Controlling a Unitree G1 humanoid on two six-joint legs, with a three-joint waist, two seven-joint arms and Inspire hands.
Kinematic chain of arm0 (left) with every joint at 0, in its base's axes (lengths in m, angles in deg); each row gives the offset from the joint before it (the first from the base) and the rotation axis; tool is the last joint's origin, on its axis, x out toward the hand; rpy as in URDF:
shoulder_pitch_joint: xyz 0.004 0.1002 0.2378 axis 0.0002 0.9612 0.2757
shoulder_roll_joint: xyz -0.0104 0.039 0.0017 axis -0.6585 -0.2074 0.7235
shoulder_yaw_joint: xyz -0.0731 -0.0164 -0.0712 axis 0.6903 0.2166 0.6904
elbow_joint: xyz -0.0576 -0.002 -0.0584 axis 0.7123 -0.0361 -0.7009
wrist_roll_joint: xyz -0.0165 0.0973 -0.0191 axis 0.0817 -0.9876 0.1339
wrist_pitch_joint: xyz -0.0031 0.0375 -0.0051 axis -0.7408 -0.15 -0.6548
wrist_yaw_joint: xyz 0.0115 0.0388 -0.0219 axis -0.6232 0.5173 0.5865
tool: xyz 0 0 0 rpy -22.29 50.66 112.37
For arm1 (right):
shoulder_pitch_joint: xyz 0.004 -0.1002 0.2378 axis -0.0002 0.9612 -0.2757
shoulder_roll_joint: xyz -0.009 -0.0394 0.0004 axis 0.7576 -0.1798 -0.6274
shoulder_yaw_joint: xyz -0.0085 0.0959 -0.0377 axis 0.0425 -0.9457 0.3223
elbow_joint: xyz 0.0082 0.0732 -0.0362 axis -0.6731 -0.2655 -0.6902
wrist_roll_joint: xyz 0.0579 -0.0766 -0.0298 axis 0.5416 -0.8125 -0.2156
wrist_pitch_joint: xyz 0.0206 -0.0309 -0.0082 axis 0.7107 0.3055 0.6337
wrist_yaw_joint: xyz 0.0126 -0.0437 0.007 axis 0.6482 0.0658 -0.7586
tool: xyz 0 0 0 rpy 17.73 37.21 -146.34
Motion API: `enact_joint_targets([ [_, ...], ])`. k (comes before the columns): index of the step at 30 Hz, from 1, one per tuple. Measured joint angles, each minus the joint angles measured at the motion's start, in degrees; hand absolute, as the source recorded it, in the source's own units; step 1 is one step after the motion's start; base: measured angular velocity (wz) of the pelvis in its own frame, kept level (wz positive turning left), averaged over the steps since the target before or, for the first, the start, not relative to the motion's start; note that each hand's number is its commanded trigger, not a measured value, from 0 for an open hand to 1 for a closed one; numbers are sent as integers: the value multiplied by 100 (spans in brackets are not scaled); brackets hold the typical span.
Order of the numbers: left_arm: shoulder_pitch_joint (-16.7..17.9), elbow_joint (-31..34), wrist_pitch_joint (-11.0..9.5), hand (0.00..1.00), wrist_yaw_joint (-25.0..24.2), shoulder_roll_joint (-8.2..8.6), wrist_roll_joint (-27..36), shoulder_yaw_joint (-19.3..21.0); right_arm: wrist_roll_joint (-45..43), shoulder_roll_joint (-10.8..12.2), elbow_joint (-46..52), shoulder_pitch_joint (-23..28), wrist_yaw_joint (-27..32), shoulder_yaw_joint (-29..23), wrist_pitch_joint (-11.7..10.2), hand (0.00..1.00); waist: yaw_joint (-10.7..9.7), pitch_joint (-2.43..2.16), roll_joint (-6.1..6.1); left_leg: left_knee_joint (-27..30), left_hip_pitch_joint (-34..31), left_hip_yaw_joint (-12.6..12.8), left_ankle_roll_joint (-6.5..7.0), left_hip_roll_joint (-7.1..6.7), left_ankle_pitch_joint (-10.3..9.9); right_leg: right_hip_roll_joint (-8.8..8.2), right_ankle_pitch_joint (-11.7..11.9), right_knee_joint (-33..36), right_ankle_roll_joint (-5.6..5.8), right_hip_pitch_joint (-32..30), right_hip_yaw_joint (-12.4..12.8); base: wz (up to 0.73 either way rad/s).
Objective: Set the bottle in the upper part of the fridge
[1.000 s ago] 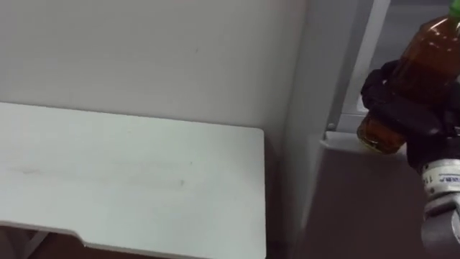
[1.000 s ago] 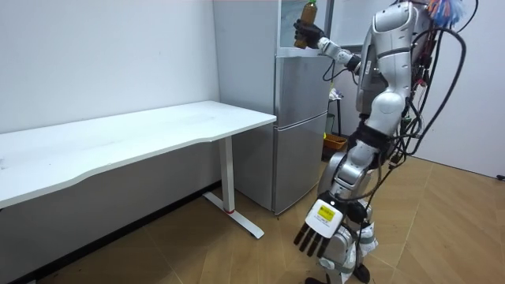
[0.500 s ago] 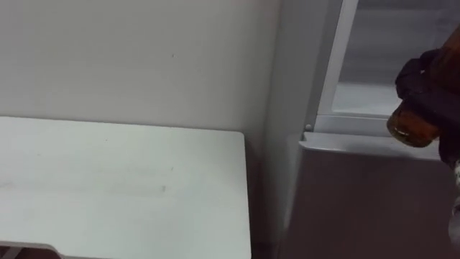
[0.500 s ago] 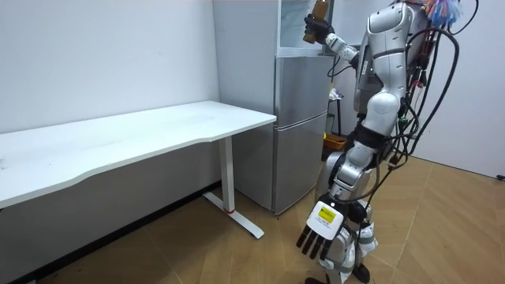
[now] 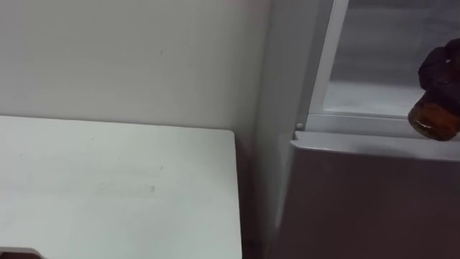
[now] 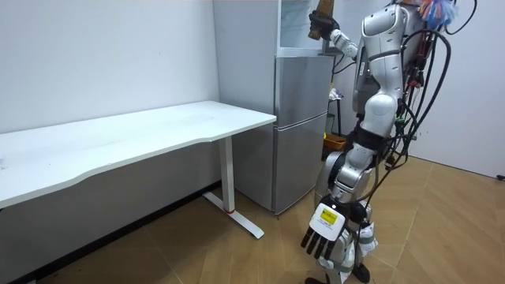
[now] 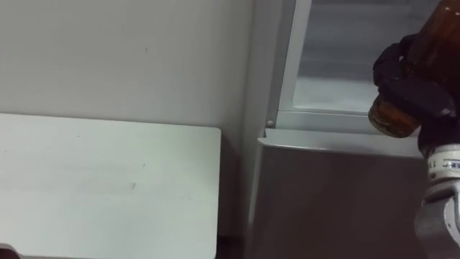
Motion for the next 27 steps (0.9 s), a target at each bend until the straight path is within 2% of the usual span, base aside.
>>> enact_joint_targets([
  [5,115,46,-1,0,34,-5,22,12,112,-64,-317,0,107,-3,68,100,1,-3,-16,97,-31,-39,9,2,-56,-1,-3,-4,5,-7,-17,1],
  [6,122,45,-1,0,39,-14,22,24,113,-160,-496,0,174,-3,79,100,2,-4,-16,140,-62,-59,14,1,-73,-4,-6,-3,9,-7,-36,11],
  [9,127,18,-2,0,26,-37,22,213,116,-284,-820,0,483,-158,247,100,18,-7,-44,176,-112,-121,20,-9,-85,-17,-11,-1,16,-11,-140,11],
  [14,253,23,27,0,-43,-65,-39,252,85,-296,-1075,-1,1060,-284,256,100,31,-7,-82,168,-149,-138,15,-9,-87,-14,-27,1,15,-35,-168,2],
  [15,257,44,50,0,-86,-65,-102,320,81,-332,-1169,-1,1139,-288,256,100,30,-27,-106,182,-196,-154,14,-8,-87,-13,-28,0,12,-38,-193,11],
  [19,254,85,75,0,-166,-139,-157,349,79,-676,-1527,-2,1339,-275,422,100,97,-15,-214,217,-256,-232,8,-7,-91,-15,-31,3,9,-48,-283,9],
  [24,243,306,105,0,-168,-229,-152,362,-189,-914,-1674,-65,1650,-236,483,100,283,-20,-279,370,-498,-297,-6,10,-119,-3,-30,39,5,-179,-342,7],
  [26,244,391,127,0,-164,-265,-145,394,-356,-954,-1779,-345,1835,-81,552,100,303,-22,-276,390,-573,-320,-6,17,-119,1,-29,64,1,-249,-343,4],
  [27,231,487,157,0,-146,-316,-143,396,-336,-1051,-1914,-549,1950,21,563,100,323,-25,-275,432,-659,-351,-6,18,-118,3,-24,69,-8,-331,-367,13],
])
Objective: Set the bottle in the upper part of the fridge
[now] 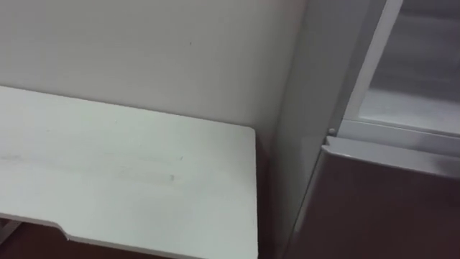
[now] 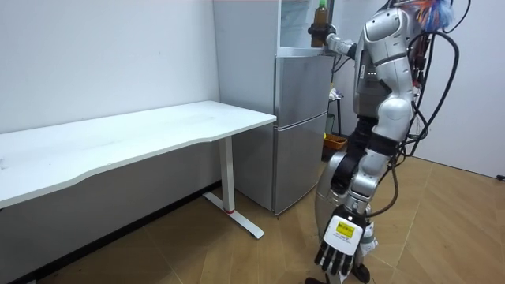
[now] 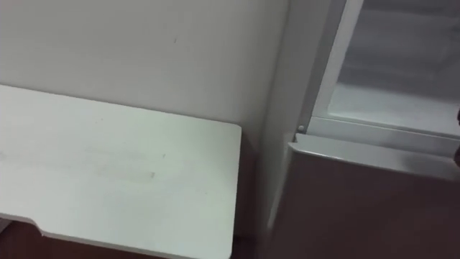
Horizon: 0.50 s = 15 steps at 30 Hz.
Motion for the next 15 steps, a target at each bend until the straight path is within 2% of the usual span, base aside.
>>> enact_joint_targets([
  [1,-30,92,8,0,26,-68,0,-4,12,-135,-144,-175,124,110,2,100,7,0,-4,87,-86,-32,0,0,0,4,6,7,-9,-48,-30,16],
  [6,-39,206,35,0,186,-312,11,-69,51,-280,-763,-853,500,567,0,100,49,-3,-15,174,-315,-160,0,2,0,9,18,40,-27,-166,-124,13],
  [10,-85,304,43,0,286,-337,-1,-99,245,-288,-1225,-1231,602,902,1,100,77,-4,-7,346,-573,-249,-1,9,0,9,31,92,-46,-328,-255,13],
  [15,-80,342,46,0,374,-345,1,-420,259,-289,-1447,-1318,639,1346,41,100,180,-4,-20,348,-640,-281,-1,14,0,1,30,169,-46,-407,-261,1],
])
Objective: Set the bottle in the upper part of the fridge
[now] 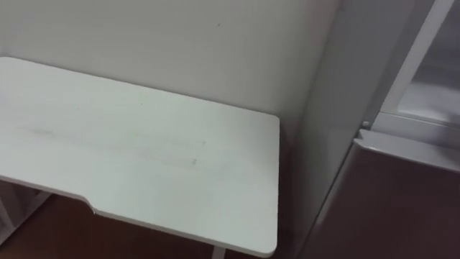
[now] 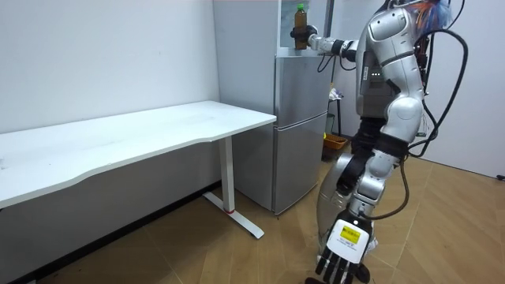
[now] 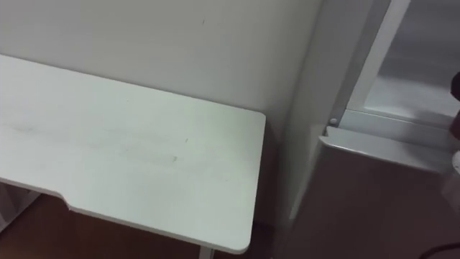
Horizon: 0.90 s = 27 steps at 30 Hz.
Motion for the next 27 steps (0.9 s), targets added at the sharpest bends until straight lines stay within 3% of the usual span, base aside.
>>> enact_joint_targets([
  [8,-60,-1,3,0,-25,-15,11,7,-1,0,-217,-263,8,96,2,100,112,27,-48,123,-123,-21,6,7,4,-11,3,82,-7,-97,4,0],
  [13,-89,5,14,0,-111,-110,57,-10,-16,0,-400,-422,76,129,6,100,158,55,-110,254,-253,-138,7,-9,3,4,-2,53,-22,-95,-86,14],
  [22,-204,-11,12,0,-115,-155,178,-117,-46,-65,-640,-651,127,533,-44,100,460,64,-98,334,-348,-185,9,10,0,15,8,62,-39,-132,-173,4],
  [27,-191,-17,19,0,-112,-178,278,-230,46,-67,-1177,-1019,53,626,-110,100,454,101,-45,397,-394,-230,10,10,-2,22,15,52,-49,-118,-202,5],
])
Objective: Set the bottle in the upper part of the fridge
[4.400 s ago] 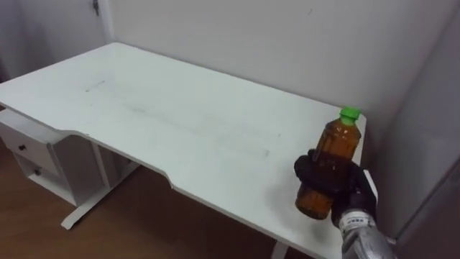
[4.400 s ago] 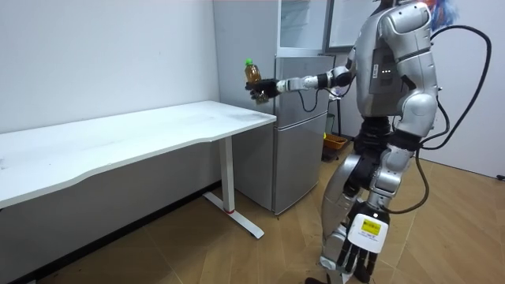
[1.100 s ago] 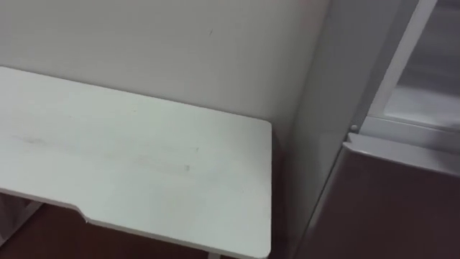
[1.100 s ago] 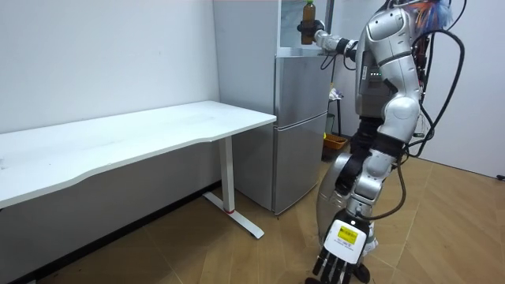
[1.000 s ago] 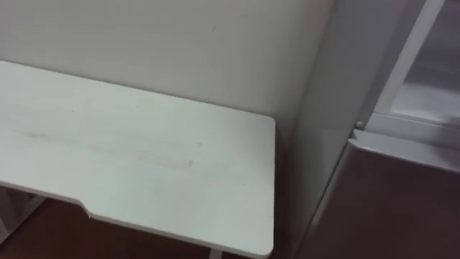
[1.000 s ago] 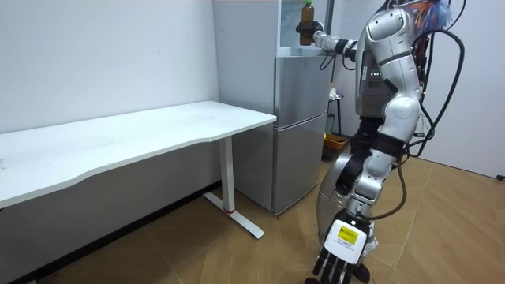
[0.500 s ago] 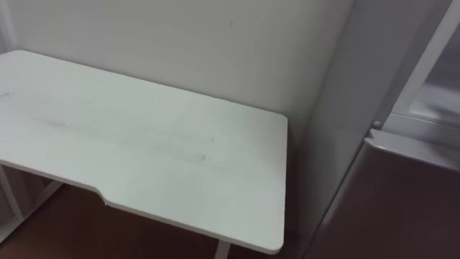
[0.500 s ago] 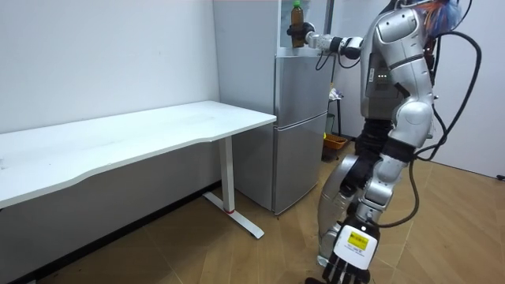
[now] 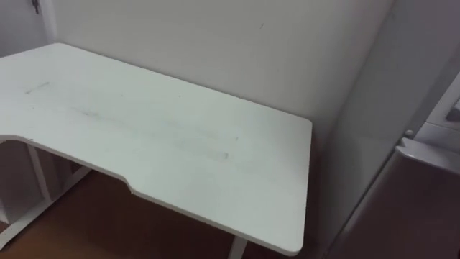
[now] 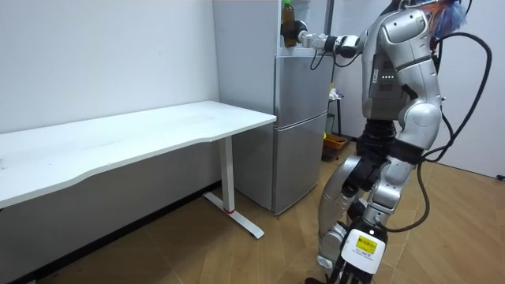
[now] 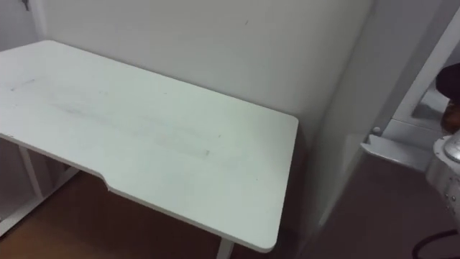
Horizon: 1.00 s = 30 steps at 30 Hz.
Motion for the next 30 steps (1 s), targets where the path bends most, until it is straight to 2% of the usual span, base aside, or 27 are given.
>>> enact_joint_targets([
  [4,9,-1,32,0,0,-88,17,-97,162,-10,-251,-120,-145,-1,-44,100,0,-9,-8,16,-28,-64,-1,-16,2,6,-1,-77,0,24,-86,8],
  [9,6,0,90,0,1,-115,18,-104,539,-26,-483,-170,-358,78,-228,100,11,-14,-12,9,21,-86,-3,-15,0,22,18,-93,-6,111,-112,3],
  [12,6,25,92,0,8,-117,81,-123,758,-86,-547,-173,-528,166,-270,100,21,12,26,18,38,-87,-7,1,-2,26,26,-89,-17,133,-144,0],
  [13,7,25,99,0,10,-123,135,-157,816,-99,-550,-173,-604,179,-274,96,28,16,34,22,37,-87,-10,7,-1,30,30,-88,-23,130,-151,0],
  [14,7,28,100,0,10,-123,135,-168,816,-100,-560,-173,-630,190,-280,82,33,16,37,22,37,-87,-12,9,-2,32,33,-89,-27,127,-147,-3],
  [16,8,101,115,0,11,-125,133,-193,817,-120,-686,-175,-720,243,-387,61,89,16,42,22,43,-81,-21,16,-4,36,32,-94,-36,114,-108,-5],
  [18,12,125,113,0,4,-125,135,-206,819,-167,-792,-177,-821,245,-395,16,182,11,52,21,68,-62,-27,20,-8,30,25,-97,-42,92,-86,-6],
  [19,21,134,129,0,4,-126,136,-206,830,-194,-863,-177,-906,247,-402,2,185,7,56,19,81,-73,-27,16,-7,24,20,-105,-38,99,-90,0],
  [26,140,140,167,0,-7,-125,135,-212,859,-253,-1155,-178,-1327,452,-381,0,190,-14,98,-19,193,-71,-39,21,0,34,23,-178,-44,225,-88,1],
  [30,148,193,219,0,-7,-124,235,-212,869,-252,-1352,-178,-1514,572,-259,0,208,-28,82,-43,168,-64,-51,35,6,33,22,-174,-49,185,-77,-1],
])
